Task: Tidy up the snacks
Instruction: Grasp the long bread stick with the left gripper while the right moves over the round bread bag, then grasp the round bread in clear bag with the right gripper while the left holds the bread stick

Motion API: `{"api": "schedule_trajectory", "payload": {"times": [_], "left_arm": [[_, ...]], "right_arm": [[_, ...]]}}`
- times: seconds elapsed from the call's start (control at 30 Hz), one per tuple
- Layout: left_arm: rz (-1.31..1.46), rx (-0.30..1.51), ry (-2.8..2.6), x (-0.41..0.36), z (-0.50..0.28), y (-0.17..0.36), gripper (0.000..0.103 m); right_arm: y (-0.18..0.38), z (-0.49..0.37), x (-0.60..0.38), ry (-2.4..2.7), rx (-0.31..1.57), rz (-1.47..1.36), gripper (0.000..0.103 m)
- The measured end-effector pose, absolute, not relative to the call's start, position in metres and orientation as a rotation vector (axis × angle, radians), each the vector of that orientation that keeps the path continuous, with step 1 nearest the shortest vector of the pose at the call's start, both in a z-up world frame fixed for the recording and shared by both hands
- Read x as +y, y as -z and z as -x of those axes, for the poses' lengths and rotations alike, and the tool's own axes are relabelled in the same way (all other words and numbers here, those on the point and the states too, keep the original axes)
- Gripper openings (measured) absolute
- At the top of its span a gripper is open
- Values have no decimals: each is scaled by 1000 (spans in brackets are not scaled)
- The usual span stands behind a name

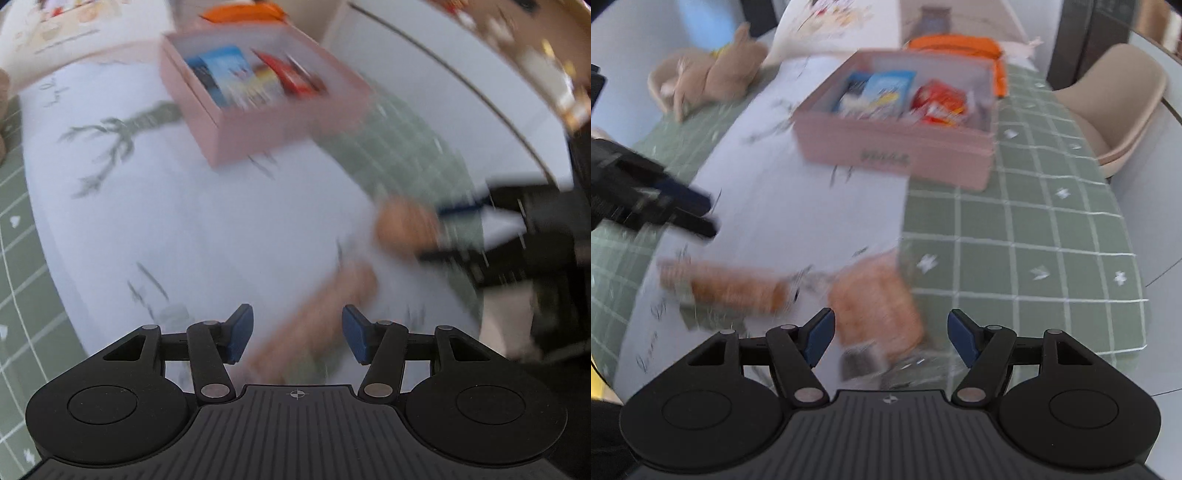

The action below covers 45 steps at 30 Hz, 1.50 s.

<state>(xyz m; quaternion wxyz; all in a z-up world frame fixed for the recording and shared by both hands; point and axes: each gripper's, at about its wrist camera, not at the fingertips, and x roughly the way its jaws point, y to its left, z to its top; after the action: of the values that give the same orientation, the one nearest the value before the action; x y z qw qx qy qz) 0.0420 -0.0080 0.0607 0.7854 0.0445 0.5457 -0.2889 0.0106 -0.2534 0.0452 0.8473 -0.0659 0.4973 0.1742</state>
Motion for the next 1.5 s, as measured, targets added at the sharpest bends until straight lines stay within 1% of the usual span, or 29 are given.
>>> {"api": "schedule_trajectory", "payload": {"times": [0.1, 0.13, 0.2, 0.37, 0.5, 0.57, 0.63, 0.83, 0.9, 1.07, 1.1, 1.2, 1.27, 1.3, 1.4, 1.5], "left_arm": [[-214, 1165, 616, -16, -23, -54, 57], [-243, 1163, 598, -19, -20, -50, 53], [-248, 1177, 560, -20, -19, -44, 49], [-28, 1202, 443, 1, -27, -42, 46], [122, 1172, 233, 31, -31, -42, 45], [145, 1158, 197, 36, -31, -45, 41], [150, 1162, 210, 34, -30, -46, 40], [131, 1171, 234, 16, -32, -42, 41], [115, 1178, 236, 9, -35, -40, 42], [45, 1195, 246, -10, -35, -35, 42], [24, 1194, 243, -13, -35, -34, 42], [-9, 1191, 233, -19, -34, -33, 43], [-18, 1191, 226, -22, -33, -33, 43], [-17, 1190, 222, -23, -33, -33, 43], [-6, 1186, 202, -23, -33, -33, 44], [-11, 1171, 191, -27, -31, -33, 50]], "right_arm": [[-44, -4, -243, -360, 1051, 155, 68], [-45, -3, -241, -363, 1054, 150, 68], [-47, -3, -237, -363, 1055, 149, 68], [-49, -3, -225, -356, 1038, 153, 68], [-45, -6, -220, -328, 1019, 175, 68], [-43, -7, -219, -315, 1016, 174, 68], [-40, -9, -220, -311, 1024, 163, 69], [-25, -12, -216, -284, 1052, 183, 72], [-22, -11, -219, -271, 1039, 173, 78], [-18, -12, -230, -271, 1027, 113, 81], [-18, -11, -230, -271, 1021, 120, 83], [-15, -9, -232, -264, 994, 109, 90], [-12, -8, -234, -248, 977, 104, 97], [-9, -9, -237, -236, 972, 89, 103], [-7, -4, -240, -234, 941, 89, 103], [-6, -3, -240, -230, 929, 84, 103]]}}
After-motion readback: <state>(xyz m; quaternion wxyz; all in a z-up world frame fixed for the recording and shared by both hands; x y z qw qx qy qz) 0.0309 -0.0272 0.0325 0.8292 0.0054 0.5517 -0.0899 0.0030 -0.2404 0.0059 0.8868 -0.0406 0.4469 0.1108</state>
